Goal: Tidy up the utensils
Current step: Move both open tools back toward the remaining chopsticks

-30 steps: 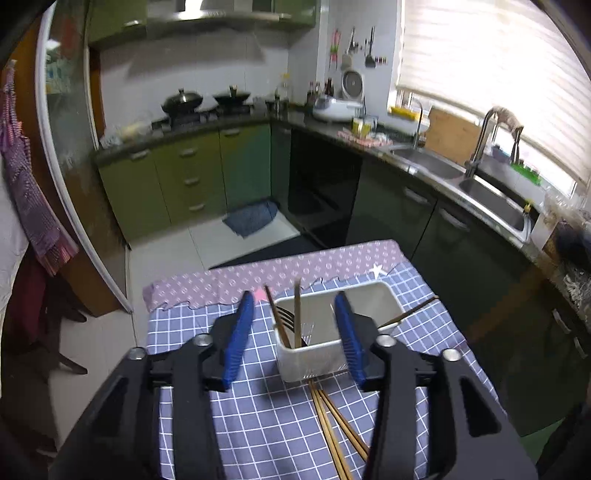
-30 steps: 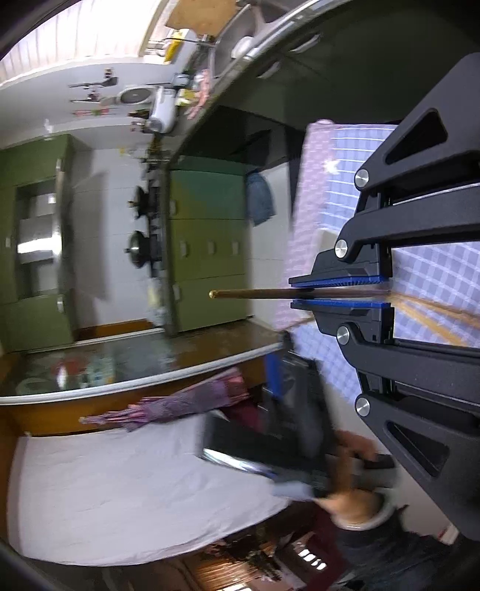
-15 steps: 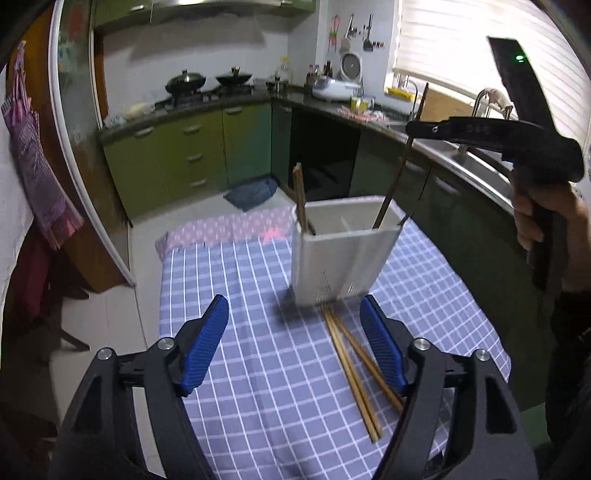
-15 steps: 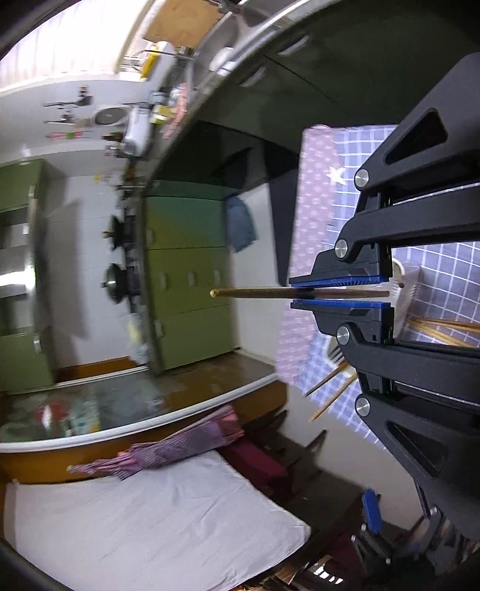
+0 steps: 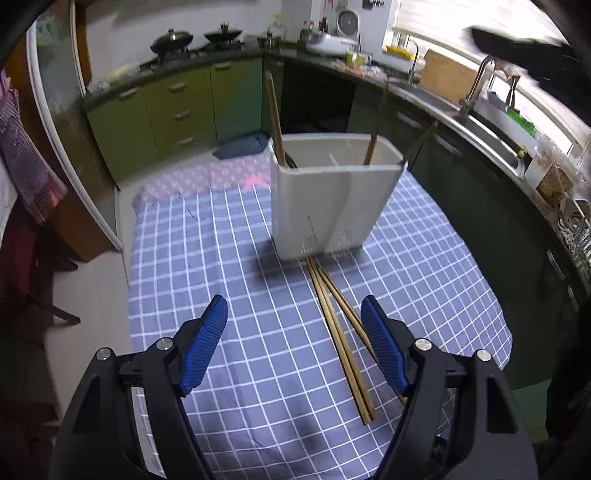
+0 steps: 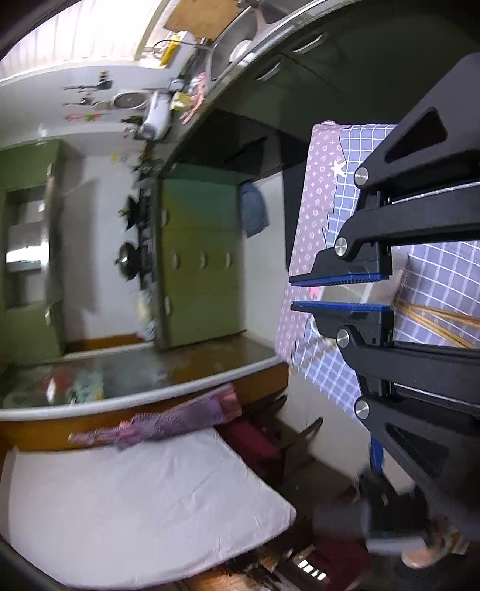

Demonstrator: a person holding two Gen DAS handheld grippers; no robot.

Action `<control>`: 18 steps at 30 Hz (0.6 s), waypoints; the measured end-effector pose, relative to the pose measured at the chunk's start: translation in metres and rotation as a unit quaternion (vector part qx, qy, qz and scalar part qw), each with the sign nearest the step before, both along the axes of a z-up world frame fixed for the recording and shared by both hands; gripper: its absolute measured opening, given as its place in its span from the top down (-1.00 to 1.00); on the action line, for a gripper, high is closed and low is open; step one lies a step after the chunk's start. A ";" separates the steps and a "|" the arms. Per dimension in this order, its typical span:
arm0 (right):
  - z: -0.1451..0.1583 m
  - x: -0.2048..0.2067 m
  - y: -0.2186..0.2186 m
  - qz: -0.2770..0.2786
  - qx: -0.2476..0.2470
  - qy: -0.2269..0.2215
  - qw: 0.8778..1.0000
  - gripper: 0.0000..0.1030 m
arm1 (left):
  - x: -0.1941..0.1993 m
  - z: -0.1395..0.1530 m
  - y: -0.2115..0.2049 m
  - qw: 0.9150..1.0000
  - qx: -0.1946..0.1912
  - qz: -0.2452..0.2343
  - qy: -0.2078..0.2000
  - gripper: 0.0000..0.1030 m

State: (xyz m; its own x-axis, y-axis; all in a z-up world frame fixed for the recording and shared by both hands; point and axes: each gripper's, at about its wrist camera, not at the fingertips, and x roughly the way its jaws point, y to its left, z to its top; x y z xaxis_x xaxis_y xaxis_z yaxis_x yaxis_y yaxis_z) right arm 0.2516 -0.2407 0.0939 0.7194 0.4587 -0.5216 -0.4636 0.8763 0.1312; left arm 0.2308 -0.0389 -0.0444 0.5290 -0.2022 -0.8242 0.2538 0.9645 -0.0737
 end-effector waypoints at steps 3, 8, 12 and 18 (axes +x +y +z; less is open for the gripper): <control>-0.019 -0.027 -0.011 0.010 -0.006 0.012 1.000 0.60 | 0.007 -0.021 -0.006 0.999 -0.001 0.005 0.041 -0.37; -0.092 -0.040 -0.038 -0.026 -0.037 0.076 0.996 0.60 | 0.023 -0.065 -0.018 0.991 -0.004 0.012 0.131 -0.37; -0.147 -0.028 -0.056 -0.050 -0.052 0.139 0.988 0.60 | 0.038 -0.091 -0.028 0.987 0.024 0.028 0.155 -0.36; -0.191 -0.024 -0.075 -0.054 -0.043 0.181 0.981 0.60 | 0.062 -0.116 -0.037 0.982 0.050 0.047 0.178 -0.10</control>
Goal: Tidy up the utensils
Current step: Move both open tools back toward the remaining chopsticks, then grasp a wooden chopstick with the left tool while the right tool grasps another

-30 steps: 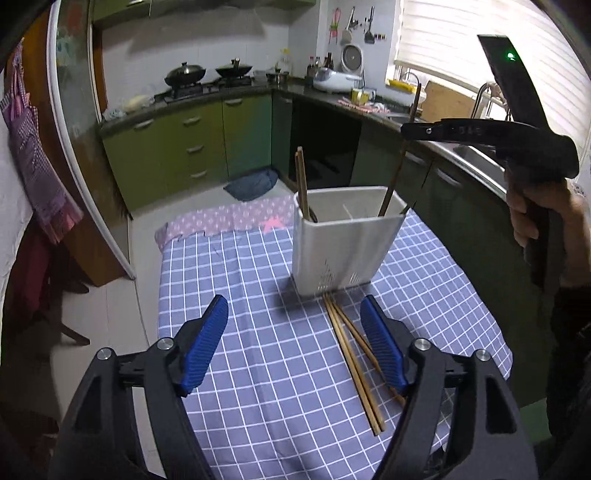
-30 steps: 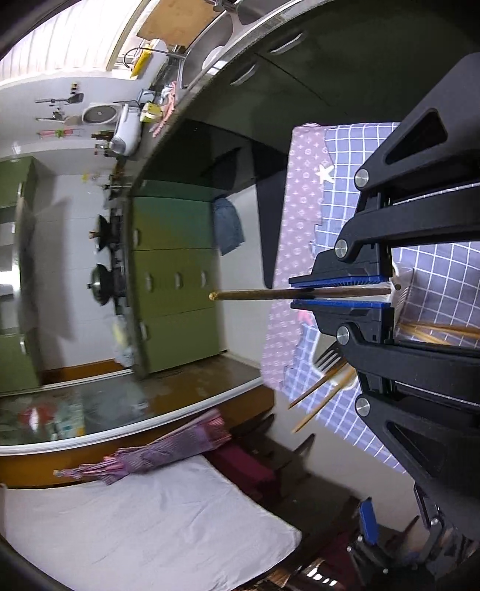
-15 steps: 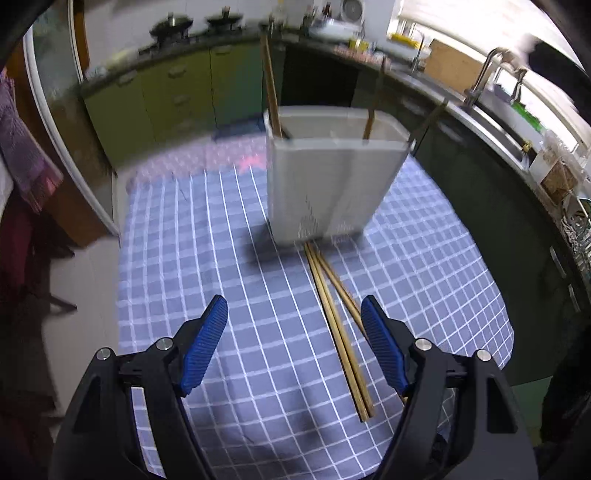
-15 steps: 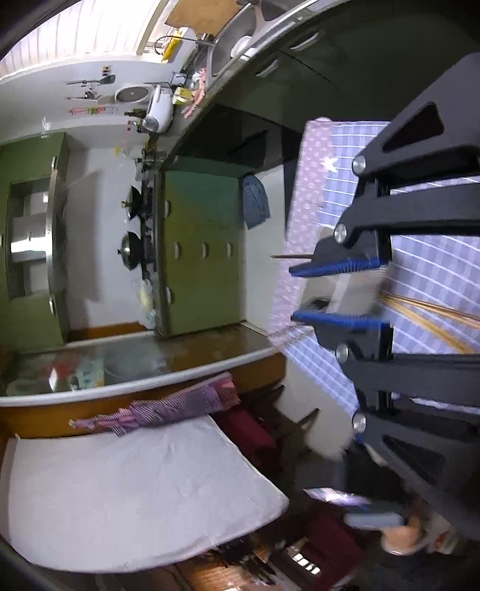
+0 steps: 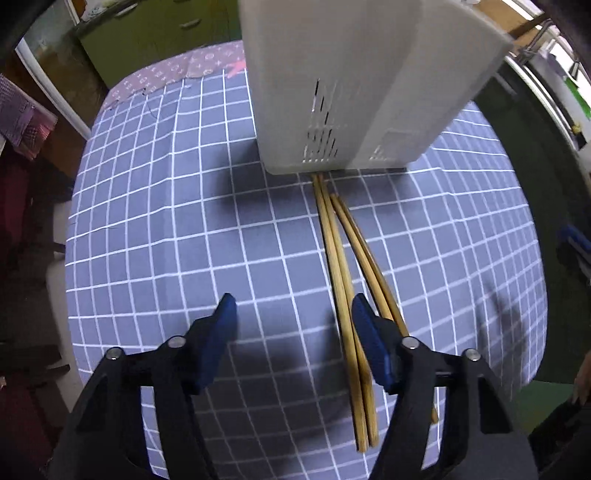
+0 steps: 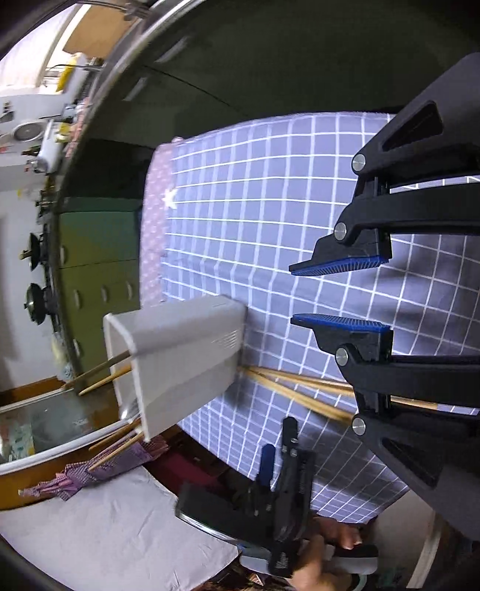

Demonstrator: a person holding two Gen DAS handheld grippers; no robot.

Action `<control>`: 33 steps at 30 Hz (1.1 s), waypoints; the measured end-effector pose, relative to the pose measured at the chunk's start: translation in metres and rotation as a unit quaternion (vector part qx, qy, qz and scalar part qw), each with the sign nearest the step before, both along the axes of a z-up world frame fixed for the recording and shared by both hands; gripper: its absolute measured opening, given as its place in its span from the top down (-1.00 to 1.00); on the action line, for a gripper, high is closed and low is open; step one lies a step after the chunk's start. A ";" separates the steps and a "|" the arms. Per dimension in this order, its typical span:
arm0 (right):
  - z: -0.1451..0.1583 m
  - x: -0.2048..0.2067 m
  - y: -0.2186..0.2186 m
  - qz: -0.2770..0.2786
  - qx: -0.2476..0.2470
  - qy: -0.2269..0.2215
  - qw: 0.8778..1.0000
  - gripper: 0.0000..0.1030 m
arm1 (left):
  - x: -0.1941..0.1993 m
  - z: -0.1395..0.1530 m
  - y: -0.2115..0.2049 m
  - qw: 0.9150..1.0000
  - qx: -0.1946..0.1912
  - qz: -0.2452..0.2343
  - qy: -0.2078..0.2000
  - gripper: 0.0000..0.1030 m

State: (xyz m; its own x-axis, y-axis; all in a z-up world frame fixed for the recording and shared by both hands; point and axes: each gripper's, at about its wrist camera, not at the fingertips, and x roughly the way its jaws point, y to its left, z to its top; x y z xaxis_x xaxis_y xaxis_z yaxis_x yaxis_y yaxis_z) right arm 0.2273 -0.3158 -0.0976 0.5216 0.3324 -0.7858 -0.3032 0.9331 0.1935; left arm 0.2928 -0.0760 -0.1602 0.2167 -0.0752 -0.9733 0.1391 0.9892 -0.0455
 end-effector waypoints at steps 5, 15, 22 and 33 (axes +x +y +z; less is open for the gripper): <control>-0.010 0.002 -0.006 0.004 0.006 0.007 1.000 0.52 | 0.012 -0.010 -0.005 1.000 0.004 0.005 0.015 -0.03; -0.010 0.005 -0.003 0.010 0.019 0.016 1.000 0.48 | 0.017 -0.019 -0.020 0.999 0.029 -0.002 0.019 0.21; -0.011 0.005 -0.001 0.014 0.020 0.018 1.000 0.48 | 0.020 -0.022 -0.032 0.999 0.037 -0.009 0.021 0.24; -0.012 0.003 -0.008 0.011 0.025 0.020 0.999 0.48 | 0.021 -0.026 -0.057 0.999 0.033 -0.029 0.033 0.83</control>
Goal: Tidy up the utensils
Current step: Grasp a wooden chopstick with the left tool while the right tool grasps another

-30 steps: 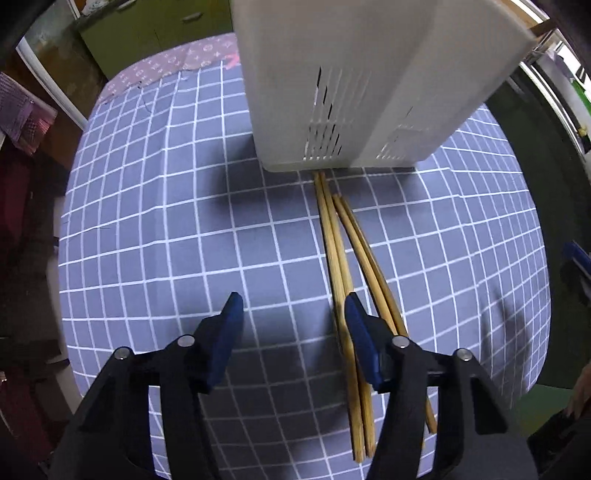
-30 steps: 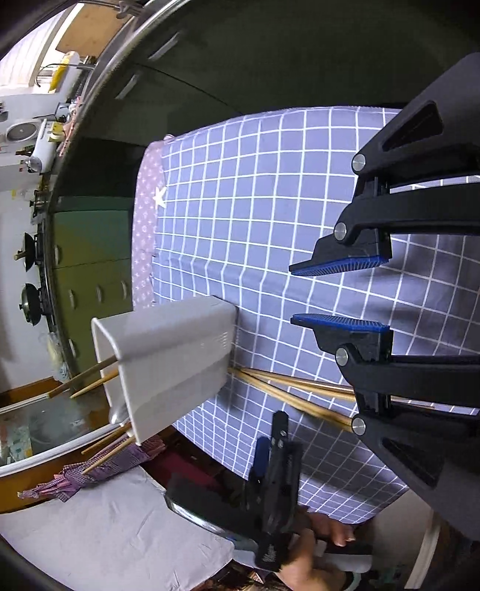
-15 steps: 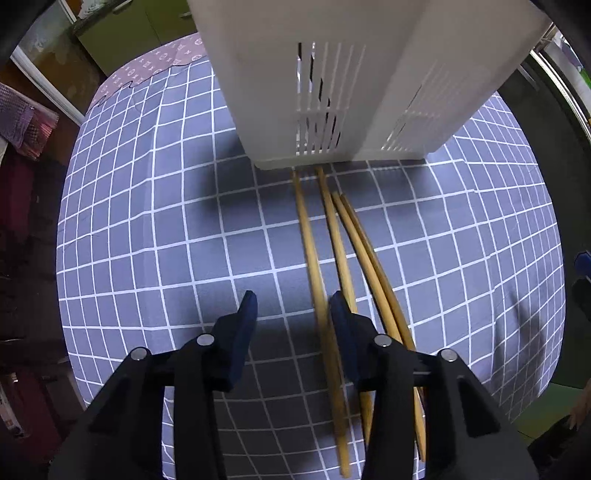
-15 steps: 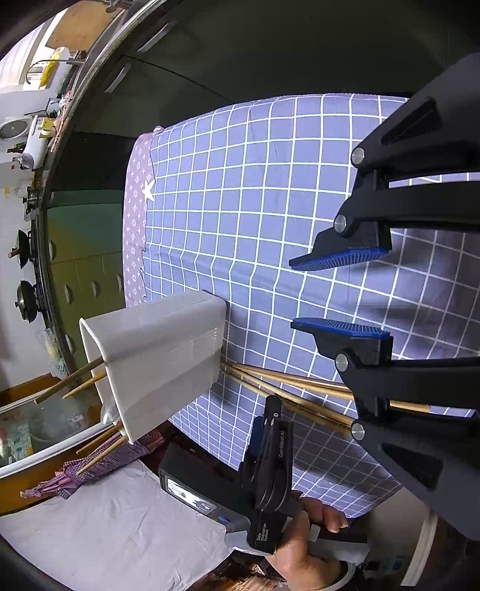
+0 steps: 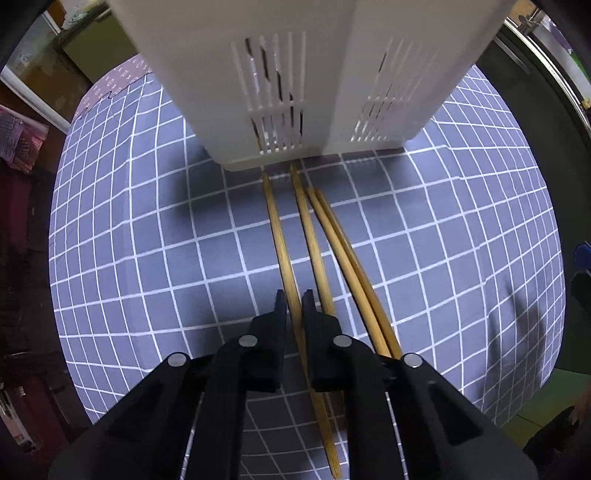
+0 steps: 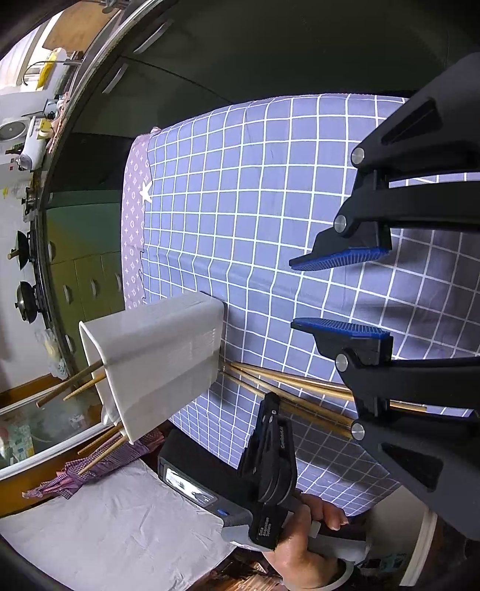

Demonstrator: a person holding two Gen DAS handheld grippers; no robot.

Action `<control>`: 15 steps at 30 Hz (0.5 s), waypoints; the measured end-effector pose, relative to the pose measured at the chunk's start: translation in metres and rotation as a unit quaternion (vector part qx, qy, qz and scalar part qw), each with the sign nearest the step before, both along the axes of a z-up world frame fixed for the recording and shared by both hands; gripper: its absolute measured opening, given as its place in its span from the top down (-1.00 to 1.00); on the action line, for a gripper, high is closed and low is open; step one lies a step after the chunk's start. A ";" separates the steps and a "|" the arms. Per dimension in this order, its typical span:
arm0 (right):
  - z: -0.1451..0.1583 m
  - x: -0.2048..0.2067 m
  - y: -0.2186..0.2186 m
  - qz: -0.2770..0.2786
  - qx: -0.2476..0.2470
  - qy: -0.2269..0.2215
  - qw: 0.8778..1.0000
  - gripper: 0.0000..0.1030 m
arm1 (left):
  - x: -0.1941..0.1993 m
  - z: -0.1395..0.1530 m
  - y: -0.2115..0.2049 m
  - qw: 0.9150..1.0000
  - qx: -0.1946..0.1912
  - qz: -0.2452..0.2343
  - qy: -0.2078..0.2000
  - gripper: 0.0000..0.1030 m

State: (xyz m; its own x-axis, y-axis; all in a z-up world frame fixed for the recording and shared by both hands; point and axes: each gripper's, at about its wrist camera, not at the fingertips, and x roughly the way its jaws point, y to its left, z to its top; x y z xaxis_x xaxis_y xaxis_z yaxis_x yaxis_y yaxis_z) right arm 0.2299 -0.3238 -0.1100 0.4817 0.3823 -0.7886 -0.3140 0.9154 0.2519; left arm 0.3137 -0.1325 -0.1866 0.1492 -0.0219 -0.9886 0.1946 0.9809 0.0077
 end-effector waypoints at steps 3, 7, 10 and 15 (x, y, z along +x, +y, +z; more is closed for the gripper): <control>-0.002 -0.001 0.000 0.003 0.001 0.001 1.000 0.48 | -0.006 0.001 0.007 1.000 -0.006 0.002 -0.003 0.84; -0.004 -0.001 0.003 0.009 -0.001 0.006 1.000 0.48 | -0.020 0.014 0.020 1.000 -0.017 0.000 -0.021 0.85; -0.006 0.001 0.011 0.017 -0.008 0.010 1.000 0.48 | -0.033 0.029 0.028 0.999 -0.028 -0.003 -0.042 0.85; -0.010 0.002 0.034 0.044 -0.023 0.018 0.999 0.48 | -0.061 0.058 0.049 0.995 -0.045 -0.004 -0.090 0.85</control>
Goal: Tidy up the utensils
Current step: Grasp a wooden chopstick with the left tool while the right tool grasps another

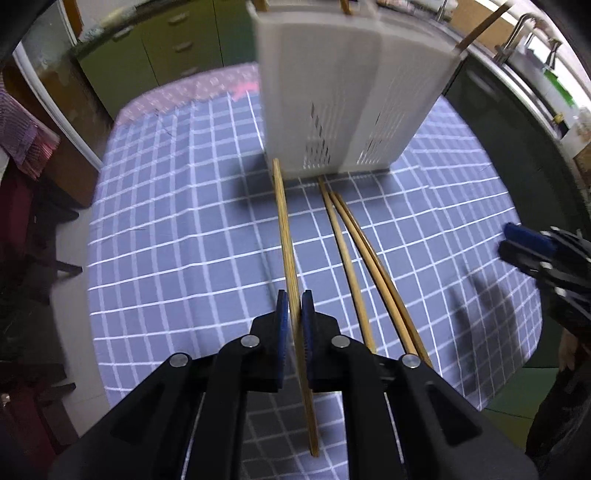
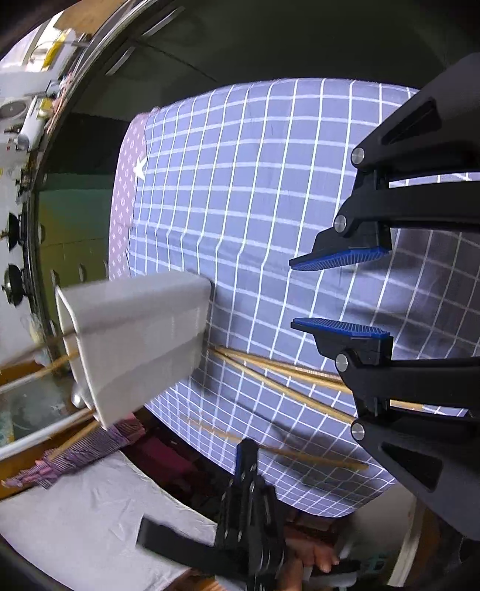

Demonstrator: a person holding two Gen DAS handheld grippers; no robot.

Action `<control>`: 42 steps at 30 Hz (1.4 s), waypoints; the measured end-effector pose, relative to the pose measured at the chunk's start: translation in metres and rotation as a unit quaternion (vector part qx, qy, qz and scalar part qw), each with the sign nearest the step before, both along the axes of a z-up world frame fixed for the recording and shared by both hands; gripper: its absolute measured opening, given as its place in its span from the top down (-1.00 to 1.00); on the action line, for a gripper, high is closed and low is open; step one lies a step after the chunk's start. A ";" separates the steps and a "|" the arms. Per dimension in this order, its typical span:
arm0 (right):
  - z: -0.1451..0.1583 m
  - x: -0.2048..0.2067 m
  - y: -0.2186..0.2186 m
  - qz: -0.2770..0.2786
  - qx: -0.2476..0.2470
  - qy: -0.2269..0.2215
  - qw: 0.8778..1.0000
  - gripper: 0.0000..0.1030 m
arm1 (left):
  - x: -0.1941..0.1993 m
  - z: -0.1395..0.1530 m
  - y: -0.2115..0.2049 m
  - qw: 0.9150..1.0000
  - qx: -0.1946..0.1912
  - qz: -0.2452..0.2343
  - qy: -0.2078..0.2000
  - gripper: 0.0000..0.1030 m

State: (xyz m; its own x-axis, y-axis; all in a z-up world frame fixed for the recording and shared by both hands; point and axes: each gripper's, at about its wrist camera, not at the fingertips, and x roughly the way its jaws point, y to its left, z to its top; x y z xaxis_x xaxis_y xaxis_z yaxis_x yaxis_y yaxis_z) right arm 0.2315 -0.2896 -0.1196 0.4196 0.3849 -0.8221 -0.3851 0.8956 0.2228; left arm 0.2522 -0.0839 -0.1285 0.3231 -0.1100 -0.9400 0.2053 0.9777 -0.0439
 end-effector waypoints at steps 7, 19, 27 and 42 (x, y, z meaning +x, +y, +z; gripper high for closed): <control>-0.014 0.014 0.044 0.044 -0.002 0.029 0.999 0.48 | -0.037 0.042 0.033 0.998 -0.021 -0.006 -0.065 0.85; -0.059 0.056 0.100 0.050 -0.060 0.080 0.994 0.66 | -0.073 0.069 0.055 0.992 -0.032 -0.015 -0.124 0.86; -0.062 0.058 0.118 0.051 -0.092 0.073 0.992 0.66 | -0.077 0.070 0.060 0.991 -0.038 -0.019 -0.128 0.85; -0.071 0.060 0.128 0.044 -0.124 0.072 0.989 0.68 | -0.080 0.072 0.061 0.990 -0.037 -0.023 -0.132 0.85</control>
State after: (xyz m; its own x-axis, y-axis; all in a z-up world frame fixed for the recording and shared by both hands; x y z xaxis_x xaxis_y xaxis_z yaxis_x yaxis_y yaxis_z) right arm 0.2912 -0.1611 -0.1902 0.2658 0.1936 -0.9444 -0.4438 0.8942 0.0584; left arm 0.1719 -0.0226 -0.0570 0.5498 -0.1954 -0.8122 0.2625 0.9634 -0.0540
